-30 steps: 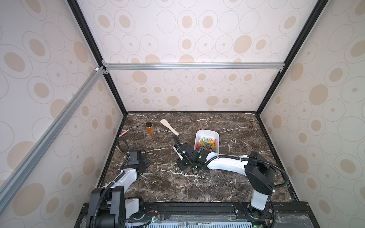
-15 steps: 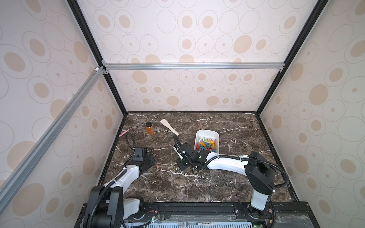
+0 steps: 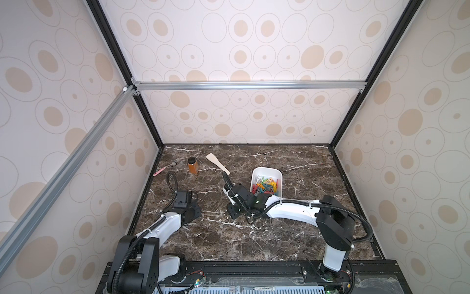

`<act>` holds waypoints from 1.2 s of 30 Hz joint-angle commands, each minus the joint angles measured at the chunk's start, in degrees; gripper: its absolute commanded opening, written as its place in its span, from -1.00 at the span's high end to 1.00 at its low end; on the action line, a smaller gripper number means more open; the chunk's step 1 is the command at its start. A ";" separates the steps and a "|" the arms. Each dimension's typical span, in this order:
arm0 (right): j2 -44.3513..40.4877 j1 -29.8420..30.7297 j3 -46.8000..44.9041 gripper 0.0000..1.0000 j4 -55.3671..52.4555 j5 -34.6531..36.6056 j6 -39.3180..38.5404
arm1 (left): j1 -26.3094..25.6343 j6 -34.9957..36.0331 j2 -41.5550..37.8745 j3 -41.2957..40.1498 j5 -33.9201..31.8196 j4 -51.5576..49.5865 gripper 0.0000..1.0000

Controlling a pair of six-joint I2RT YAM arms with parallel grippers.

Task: Put the clothespins into the storage box
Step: Pick up the clothespin from the center of the board, then place the clothespin in the storage box.

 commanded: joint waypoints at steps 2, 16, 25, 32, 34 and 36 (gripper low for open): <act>-1.66 -0.51 0.95 0.41 -0.44 0.47 0.56 | -0.10 3.20 2.83 0.90 -1.55 -0.03 0.71; -11.57 -7.96 -5.88 0.42 -1.40 2.01 3.29 | -14.39 -2.89 2.81 17.61 0.35 -5.41 1.00; -24.02 -21.13 -15.74 0.41 -6.32 5.09 7.28 | -35.49 -7.44 24.31 40.25 2.02 5.87 1.00; -27.17 -28.40 -19.48 0.41 -8.60 6.15 7.75 | -39.55 -3.93 38.77 52.56 3.35 5.32 1.00; -27.59 -29.29 -20.32 0.41 -8.03 5.94 7.88 | -39.53 -2.87 40.36 54.17 2.80 4.98 1.00; -27.52 -29.65 -20.58 0.40 -7.70 6.08 7.80 | -39.50 -1.96 41.38 55.76 2.49 4.55 0.97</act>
